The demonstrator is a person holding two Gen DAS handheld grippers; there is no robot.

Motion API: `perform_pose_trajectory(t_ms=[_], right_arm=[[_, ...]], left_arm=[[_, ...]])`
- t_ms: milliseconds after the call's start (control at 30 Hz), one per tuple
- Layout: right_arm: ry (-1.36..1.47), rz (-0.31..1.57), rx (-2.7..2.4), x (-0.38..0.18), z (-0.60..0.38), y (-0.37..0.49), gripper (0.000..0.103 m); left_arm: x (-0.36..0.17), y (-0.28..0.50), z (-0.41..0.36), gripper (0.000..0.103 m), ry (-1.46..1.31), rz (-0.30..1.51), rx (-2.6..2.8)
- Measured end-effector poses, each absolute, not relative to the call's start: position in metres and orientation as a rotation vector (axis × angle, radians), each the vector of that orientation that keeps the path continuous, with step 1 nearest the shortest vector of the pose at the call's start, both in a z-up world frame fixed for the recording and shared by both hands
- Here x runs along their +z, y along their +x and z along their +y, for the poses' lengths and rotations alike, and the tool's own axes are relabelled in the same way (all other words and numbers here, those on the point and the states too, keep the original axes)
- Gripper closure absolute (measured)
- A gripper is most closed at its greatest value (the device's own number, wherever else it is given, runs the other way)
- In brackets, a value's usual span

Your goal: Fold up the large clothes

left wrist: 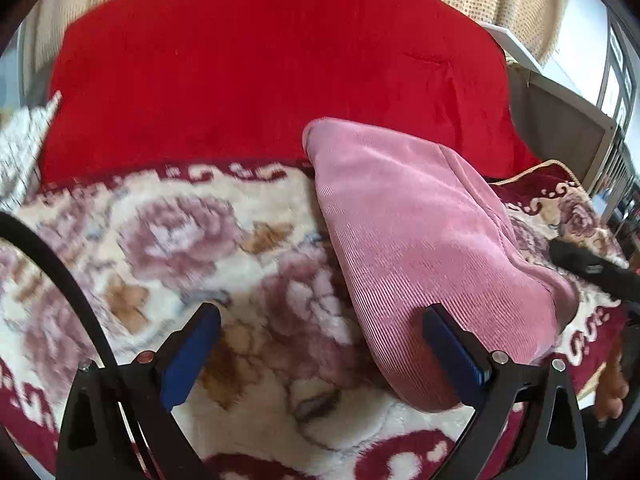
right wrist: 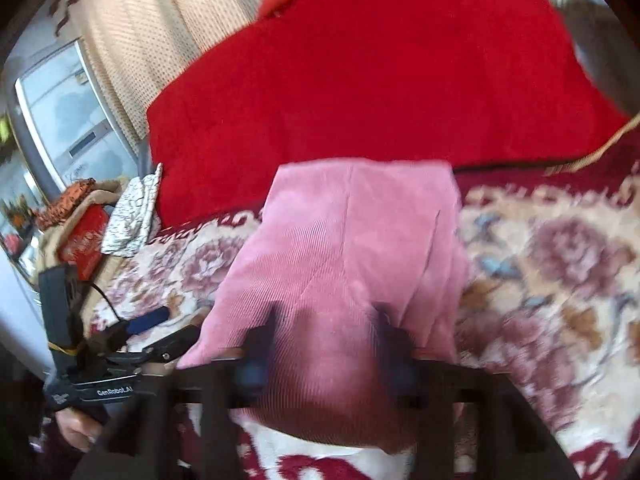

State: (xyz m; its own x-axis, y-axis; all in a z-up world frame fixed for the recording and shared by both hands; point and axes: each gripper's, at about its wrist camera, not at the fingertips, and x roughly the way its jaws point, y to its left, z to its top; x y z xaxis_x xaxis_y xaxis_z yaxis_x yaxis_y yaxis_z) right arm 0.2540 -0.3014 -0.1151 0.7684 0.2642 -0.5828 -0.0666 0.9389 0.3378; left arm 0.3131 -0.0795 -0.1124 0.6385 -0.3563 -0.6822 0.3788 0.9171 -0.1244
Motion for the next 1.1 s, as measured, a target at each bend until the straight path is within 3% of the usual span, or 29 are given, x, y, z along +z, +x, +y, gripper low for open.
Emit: perform_pose_trajectory(t_ms=[200, 833, 933, 1100], right_arm=[[0.284, 0.512, 0.119, -0.096, -0.305, 0.236, 0.023], [0.314, 0.512, 0.085, -0.108, -0.304, 0.241, 0.023], [0.305, 0.522, 0.121, -0.109, -0.302, 0.243, 0.025], [0.264, 0.531, 0.168, -0.109, -0.293, 0.242, 0.041]], left_arm=[[-0.094, 0.307, -0.071, 0.001, 0.04, 0.687, -0.315], [-0.089, 0.315, -0.061, 0.001, 0.048, 0.656, -0.153], [-0.089, 0.314, -0.061, 0.001, 0.048, 0.659, -0.153], [-0.09, 0.312, -0.065, 0.001, 0.064, 0.656, -0.156]])
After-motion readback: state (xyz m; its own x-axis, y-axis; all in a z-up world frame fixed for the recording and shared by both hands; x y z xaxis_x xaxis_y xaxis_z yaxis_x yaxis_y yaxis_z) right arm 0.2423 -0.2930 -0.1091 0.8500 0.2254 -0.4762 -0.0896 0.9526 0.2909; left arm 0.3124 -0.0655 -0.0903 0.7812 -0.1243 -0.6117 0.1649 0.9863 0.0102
